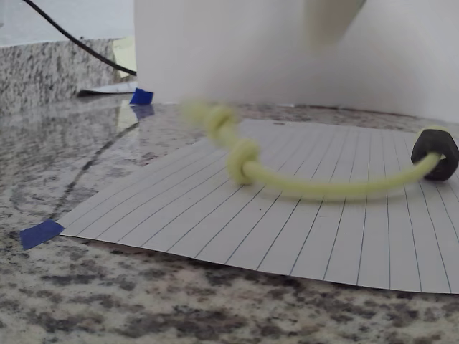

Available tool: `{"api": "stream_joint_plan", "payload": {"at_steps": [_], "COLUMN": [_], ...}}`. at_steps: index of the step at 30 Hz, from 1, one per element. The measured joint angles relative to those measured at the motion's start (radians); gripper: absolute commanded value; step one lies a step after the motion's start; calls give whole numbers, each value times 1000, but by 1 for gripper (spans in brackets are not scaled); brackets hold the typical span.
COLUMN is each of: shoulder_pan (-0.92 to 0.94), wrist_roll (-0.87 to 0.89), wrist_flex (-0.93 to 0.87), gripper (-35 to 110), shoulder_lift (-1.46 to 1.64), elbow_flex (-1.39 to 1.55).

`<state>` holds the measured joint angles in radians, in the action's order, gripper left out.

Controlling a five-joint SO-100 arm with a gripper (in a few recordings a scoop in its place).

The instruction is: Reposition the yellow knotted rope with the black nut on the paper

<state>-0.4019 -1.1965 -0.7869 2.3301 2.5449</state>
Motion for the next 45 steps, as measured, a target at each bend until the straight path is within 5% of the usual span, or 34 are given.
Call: {"api": "stream_joint_plan", "payload": {"at_steps": [32,45], "shoulder_pan": [405,506], "wrist_roll": [-71,-225], "wrist_flex": [-97,-192], "gripper": [42,42], "shoulder_lift": [666,870], "elbow_flex": [347,474]}}
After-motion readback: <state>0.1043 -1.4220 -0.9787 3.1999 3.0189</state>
